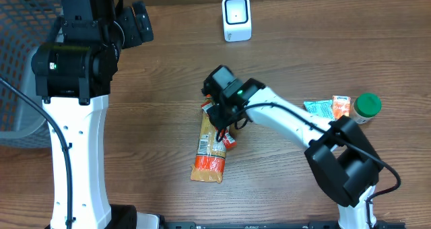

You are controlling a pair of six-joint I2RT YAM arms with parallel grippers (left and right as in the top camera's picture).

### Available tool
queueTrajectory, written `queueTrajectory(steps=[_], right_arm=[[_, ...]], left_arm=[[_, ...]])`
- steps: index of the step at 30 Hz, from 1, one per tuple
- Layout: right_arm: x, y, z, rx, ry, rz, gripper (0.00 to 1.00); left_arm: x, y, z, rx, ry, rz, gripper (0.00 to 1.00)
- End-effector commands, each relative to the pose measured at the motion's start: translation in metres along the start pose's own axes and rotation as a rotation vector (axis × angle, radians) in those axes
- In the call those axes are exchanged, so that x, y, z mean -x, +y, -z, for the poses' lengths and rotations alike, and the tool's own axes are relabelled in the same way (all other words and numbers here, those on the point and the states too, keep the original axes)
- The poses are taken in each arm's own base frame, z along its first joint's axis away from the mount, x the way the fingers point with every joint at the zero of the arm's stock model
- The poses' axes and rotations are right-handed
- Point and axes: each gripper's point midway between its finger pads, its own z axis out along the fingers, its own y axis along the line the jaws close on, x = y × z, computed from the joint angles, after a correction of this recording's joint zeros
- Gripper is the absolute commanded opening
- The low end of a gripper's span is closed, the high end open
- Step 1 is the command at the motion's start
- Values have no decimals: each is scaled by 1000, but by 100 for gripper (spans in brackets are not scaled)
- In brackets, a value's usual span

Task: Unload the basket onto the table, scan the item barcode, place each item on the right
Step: 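Move the right gripper left over the red snack stick on the pasta, then close the right gripper on the red snack stick and drag it right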

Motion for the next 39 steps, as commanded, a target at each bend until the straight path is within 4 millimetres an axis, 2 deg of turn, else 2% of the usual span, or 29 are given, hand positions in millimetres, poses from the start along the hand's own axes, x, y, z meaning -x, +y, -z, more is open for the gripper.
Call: queueTrajectory(steps=[1, 5, 13, 17, 26, 29, 34, 37, 39], right_arm=[[22, -3, 17, -121, -103, 28, 45], [23, 5, 13, -115, -120, 46, 45], [16, -14, -3, -189, -148, 41, 48], [12, -19, -4, -206, -136, 15, 46], [2, -66, 18, -442, -153, -177, 47], [-6, -81, 21, -466, -127, -248, 47], [-26, -117, 29, -509, -63, -390, 49], [-34, -130, 32, -512, -36, -450, 51], [-37, -131, 30, -464, -12, -479, 54]], left_arm=[[4, 4, 3, 10, -14, -12, 100], [4, 4, 3, 10, -14, -12, 100], [4, 4, 3, 10, -14, -12, 100], [4, 4, 3, 10, -14, -12, 100], [4, 4, 3, 10, -14, -12, 100], [4, 4, 3, 10, -14, -12, 100], [4, 4, 3, 10, -14, -12, 100], [4, 4, 3, 10, -14, -12, 100], [4, 4, 3, 10, -14, -12, 100]])
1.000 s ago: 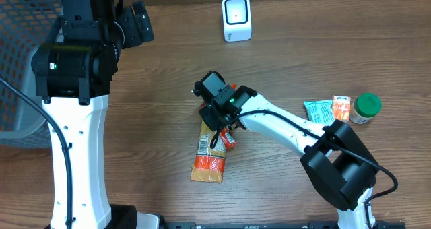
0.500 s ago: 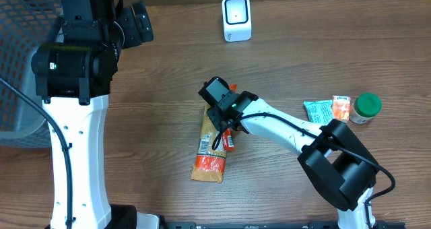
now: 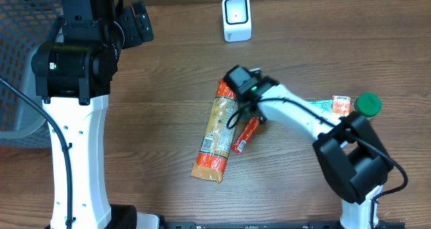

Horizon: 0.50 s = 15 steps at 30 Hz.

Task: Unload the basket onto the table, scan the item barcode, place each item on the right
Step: 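Close the right gripper on the red snack stick and drag it right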

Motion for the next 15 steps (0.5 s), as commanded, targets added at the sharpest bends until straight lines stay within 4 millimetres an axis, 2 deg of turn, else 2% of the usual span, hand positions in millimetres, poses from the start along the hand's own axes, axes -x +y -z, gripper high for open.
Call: queueTrajectory(steps=[1, 5, 9, 13, 15], right_arm=[[1, -3, 5, 71, 30, -79, 56], [-3, 4, 4, 163, 84, -107, 57], [3, 8, 3, 190, 69, -117, 55], [6, 10, 0, 197, 58, -119, 31], [3, 10, -2, 191, 68, -117, 28]], left_arm=[[4, 4, 3, 10, -15, -12, 100], [4, 4, 3, 10, -15, -12, 100], [4, 4, 3, 10, -15, -12, 100], [4, 4, 3, 10, -15, -12, 100], [4, 4, 3, 10, -15, -12, 100]])
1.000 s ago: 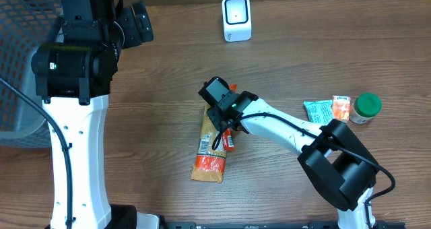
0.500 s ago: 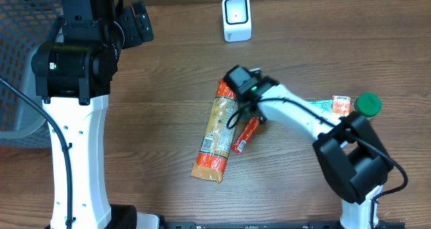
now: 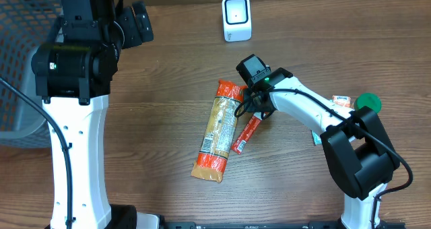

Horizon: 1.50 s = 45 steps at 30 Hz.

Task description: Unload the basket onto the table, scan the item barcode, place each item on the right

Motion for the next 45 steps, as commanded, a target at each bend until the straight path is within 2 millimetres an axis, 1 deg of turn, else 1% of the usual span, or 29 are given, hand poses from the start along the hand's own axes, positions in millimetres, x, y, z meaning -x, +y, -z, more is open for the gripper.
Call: queueTrajectory(steps=[1, 6, 15, 20, 24, 25, 26, 27, 31, 35, 37, 40, 42, 43, 45], right_arm=[[-4, -1, 2, 6, 14, -8, 27], [-11, -6, 2, -16, 39, -5, 28], [-29, -16, 0, -54, 103, 2, 30], [-39, -21, -10, -62, 117, 3, 32], [-40, -22, -18, -54, 96, 20, 32], [-38, -26, -18, -69, 89, 16, 21], [-37, -28, -18, -81, 85, 16, 14], [-36, -33, -17, -102, 80, 16, 11], [-39, -64, -12, -238, 89, -7, 12], [-53, -105, -2, -390, 143, -123, 15], [-59, -117, 1, -415, 174, -183, 17], [-66, -119, 1, -378, 233, -231, 17], [-66, -119, 6, -358, 257, -250, 15], [-63, -118, 11, -354, 255, -253, 13], [-56, -117, 24, -343, 238, -255, 13]], left_arm=[[4, 4, 3, 10, -15, -12, 100], [4, 4, 3, 10, -15, -12, 100], [4, 4, 3, 10, -15, -12, 100], [4, 4, 3, 10, -15, -12, 100], [4, 4, 3, 10, -15, -12, 100], [4, 4, 3, 10, -15, -12, 100], [4, 4, 3, 10, -15, -12, 100], [4, 4, 3, 10, -14, -12, 100], [4, 4, 3, 10, -15, -12, 100], [4, 4, 3, 10, -15, -12, 100], [4, 4, 3, 10, -15, -12, 100], [4, 4, 3, 10, -15, -12, 100], [4, 4, 3, 10, -15, -12, 100], [4, 4, 3, 10, -15, -12, 100], [4, 4, 3, 10, -15, -12, 100]])
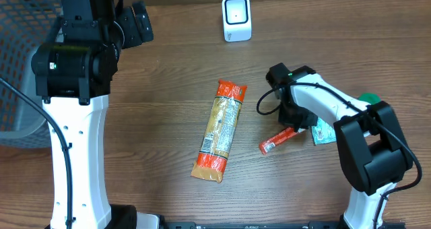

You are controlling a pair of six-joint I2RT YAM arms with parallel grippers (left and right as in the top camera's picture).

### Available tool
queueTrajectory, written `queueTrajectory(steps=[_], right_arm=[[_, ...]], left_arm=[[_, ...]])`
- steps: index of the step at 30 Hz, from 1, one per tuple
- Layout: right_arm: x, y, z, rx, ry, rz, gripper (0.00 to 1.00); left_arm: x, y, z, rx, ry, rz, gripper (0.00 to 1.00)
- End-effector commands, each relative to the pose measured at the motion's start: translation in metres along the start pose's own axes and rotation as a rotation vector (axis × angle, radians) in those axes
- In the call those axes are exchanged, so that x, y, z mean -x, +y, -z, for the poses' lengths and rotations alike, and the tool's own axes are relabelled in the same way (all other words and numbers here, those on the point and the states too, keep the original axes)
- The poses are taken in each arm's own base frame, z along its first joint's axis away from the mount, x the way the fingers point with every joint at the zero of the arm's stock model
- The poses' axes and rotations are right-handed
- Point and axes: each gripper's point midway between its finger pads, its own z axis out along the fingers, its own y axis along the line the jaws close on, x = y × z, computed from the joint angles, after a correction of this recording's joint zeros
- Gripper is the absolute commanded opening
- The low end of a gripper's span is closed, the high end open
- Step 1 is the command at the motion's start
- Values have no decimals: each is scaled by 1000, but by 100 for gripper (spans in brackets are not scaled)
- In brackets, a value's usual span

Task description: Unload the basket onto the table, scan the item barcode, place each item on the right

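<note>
A small red stick packet (pixel 276 141) lies slanted on the wooden table, right of centre. My right gripper (pixel 297 123) sits over its upper right end and looks shut on it; the arm hides the fingertips. The white barcode scanner (pixel 236 18) stands at the back, its window glowing red. My left arm rises at the left, and its gripper (pixel 137 23) is held high near the back, its jaws not readable.
A long clear snack bag with orange ends (pixel 219 130) lies in the middle of the table. A teal packet (pixel 325 133) and a green-capped bottle (pixel 369 99) show partly behind the right arm. A grey mesh basket (pixel 19 47) fills the far left.
My right gripper has moved right and toward the front. The red stick packet went with it, from beside the long bag to a spot well right of it, and now slants more flatly.
First my right gripper was down over the top end of the long bag and the red packet. Then it stood at the bag's upper right, with the bag shifted. Now it is farther right, with the red packet drawn away from the bag. The left arm stayed still.
</note>
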Motion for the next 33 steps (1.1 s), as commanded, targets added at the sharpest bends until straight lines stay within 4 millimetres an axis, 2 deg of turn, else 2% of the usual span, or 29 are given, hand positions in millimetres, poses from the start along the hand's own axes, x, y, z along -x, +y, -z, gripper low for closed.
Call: queueTrajectory(steps=[1, 3, 5, 9, 12, 14, 22, 26, 33], right_arm=[[10, 3, 30, 61, -43, -31, 13], [9, 3, 46, 96, -63, 0, 17], [0, 6, 59, 160, -45, 71, 20], [-31, 21, 69, 294, 73, 231, 11], [-50, 33, 64, 383, 135, 336, 4], [-59, 41, 58, 425, 149, 400, 4], [-85, 56, 21, 420, 141, 467, 4], [-84, 69, 20, 442, 91, 513, 5], [-57, 102, 31, 530, -73, 528, 13]], left_arm=[[4, 4, 3, 10, -14, -12, 100], [4, 4, 3, 10, -14, -12, 100], [4, 4, 3, 10, -14, -12, 100], [4, 4, 3, 10, -14, -12, 100], [4, 4, 3, 10, -14, -12, 100], [4, 4, 3, 10, -14, -12, 100], [4, 4, 3, 10, -14, -12, 100], [4, 4, 3, 10, -14, -12, 100], [4, 4, 3, 10, -14, -12, 100]])
